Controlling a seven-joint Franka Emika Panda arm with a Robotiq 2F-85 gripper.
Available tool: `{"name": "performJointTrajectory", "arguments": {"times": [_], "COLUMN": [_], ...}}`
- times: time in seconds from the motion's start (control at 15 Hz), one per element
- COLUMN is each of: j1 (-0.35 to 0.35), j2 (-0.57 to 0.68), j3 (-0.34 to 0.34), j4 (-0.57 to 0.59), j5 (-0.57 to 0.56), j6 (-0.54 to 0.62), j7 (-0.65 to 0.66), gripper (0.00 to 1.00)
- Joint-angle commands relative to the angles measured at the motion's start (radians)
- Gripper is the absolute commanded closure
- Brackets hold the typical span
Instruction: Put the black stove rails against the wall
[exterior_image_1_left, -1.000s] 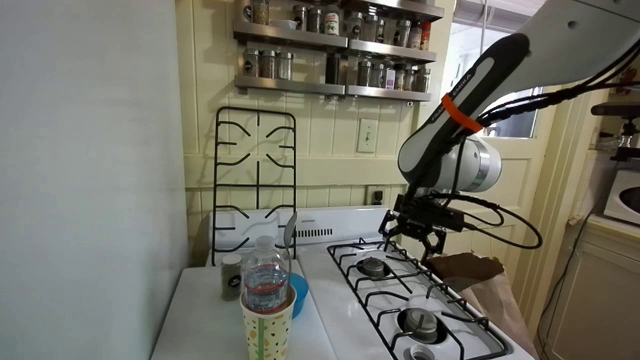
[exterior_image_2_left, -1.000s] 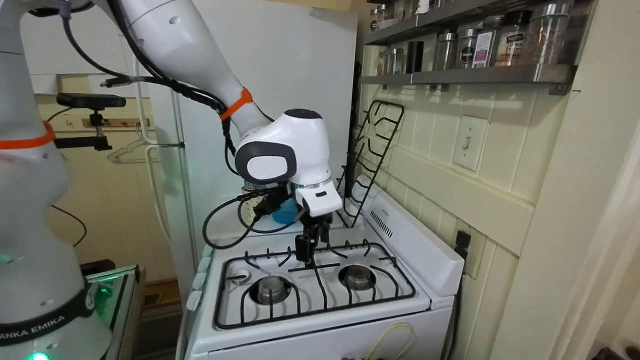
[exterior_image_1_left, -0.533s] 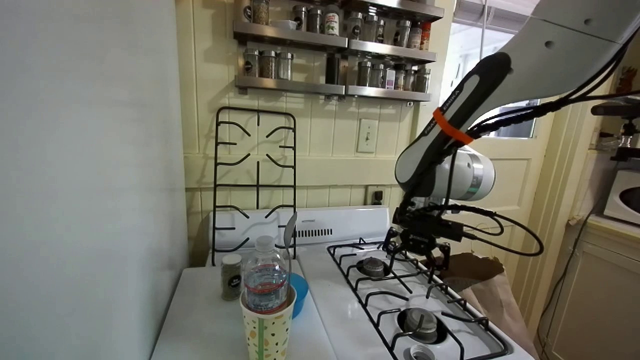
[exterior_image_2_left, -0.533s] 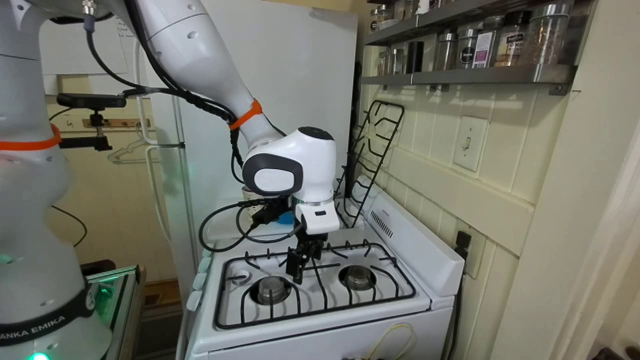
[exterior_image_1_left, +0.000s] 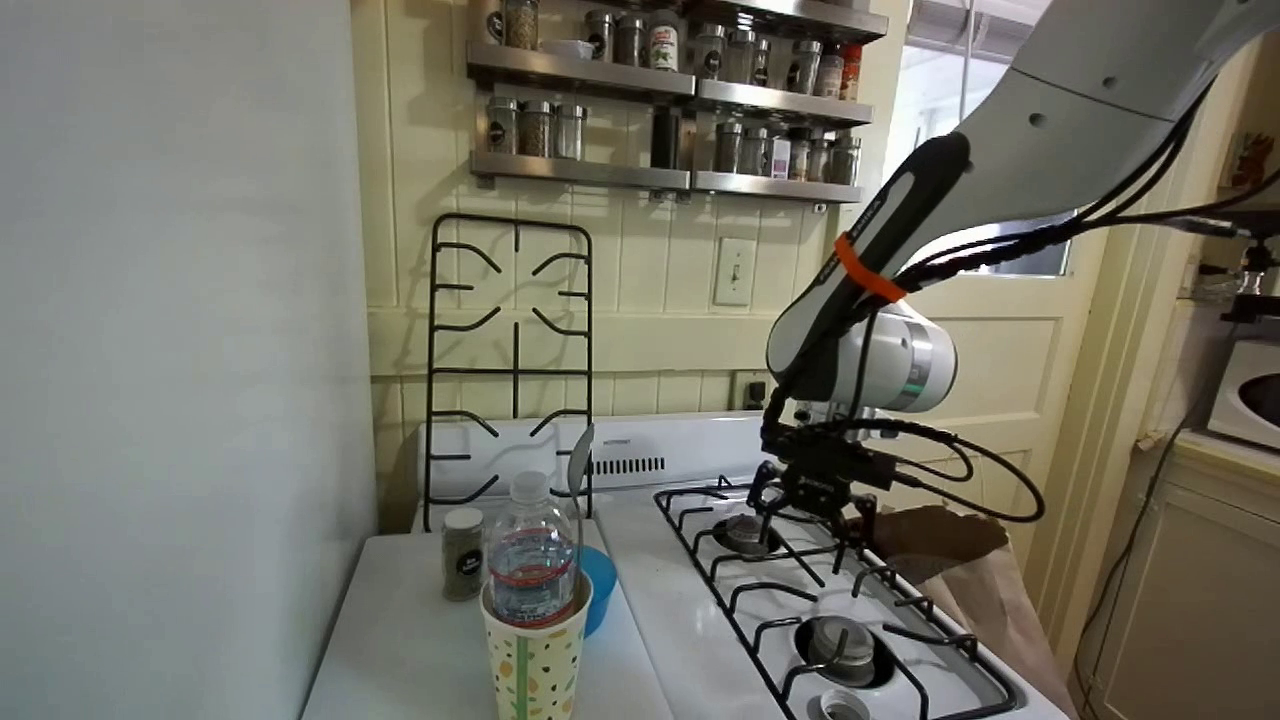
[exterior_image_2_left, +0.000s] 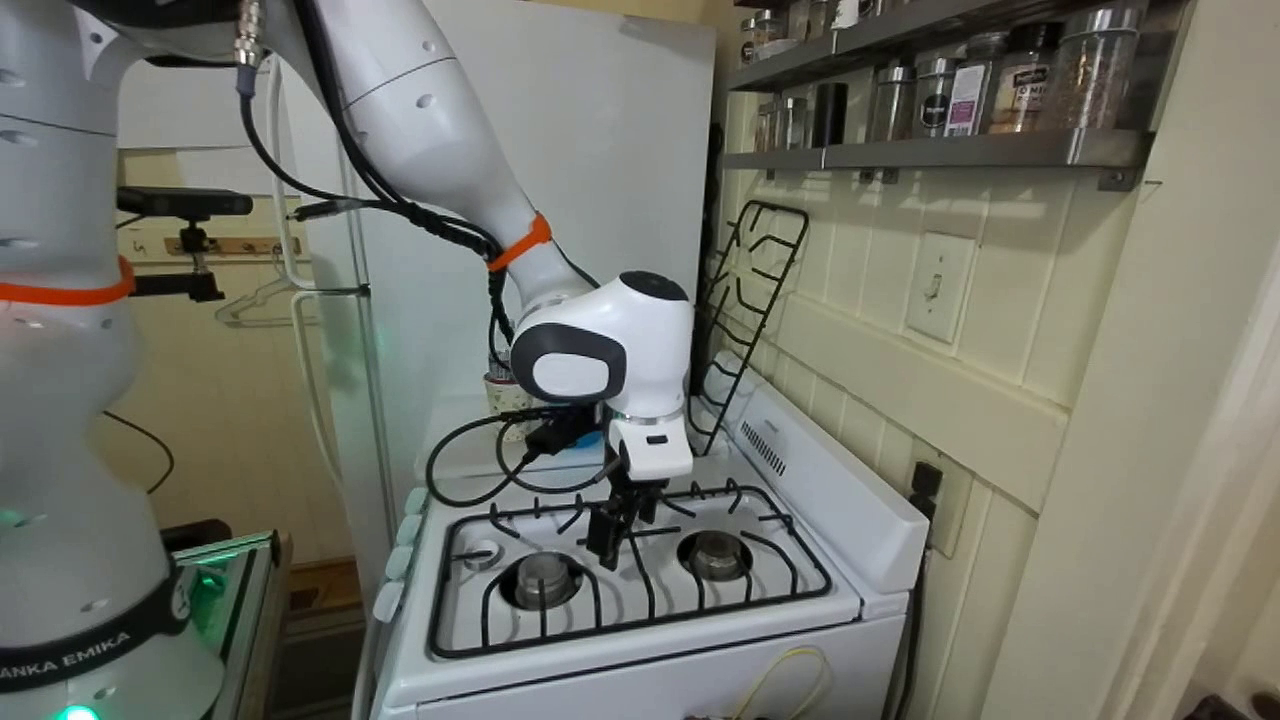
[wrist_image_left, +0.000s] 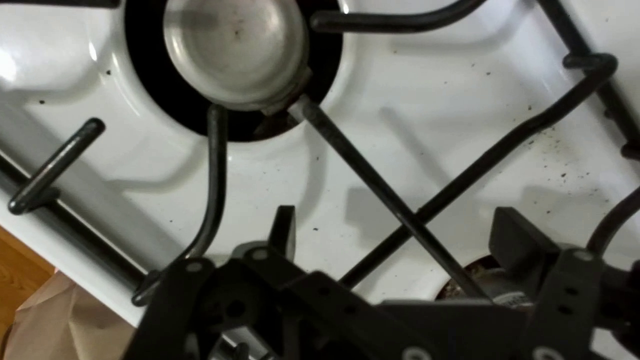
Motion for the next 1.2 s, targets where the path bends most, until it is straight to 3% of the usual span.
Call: {"name": "performJointTrajectory", "arguments": {"times": [0.0,0.07,0.27,0.67,0.93,1.13], "j1": [0.014,0.017,0.026,0.067,0.076,0.081], "j2": [0.057,0.065,0.076,0.004,-0.051,-0.115], "j3": [0.005,0.006,0.008,-0.001,0.003,0.021], "j4": [0.049,0.055,0.062,-0.008,-0.058,-0.121], "j5": [0.025,0.023,0.017,-0.027,-0.025,0.000], "j6": [-0.021,-0.020,-0.015,0.016,0.050,0.158], "j7": [0.009,0.009,0.012,0.026,0.006,-0.020], "gripper": [0.26,0.29,0.56,0.97,1.00,1.00]}}
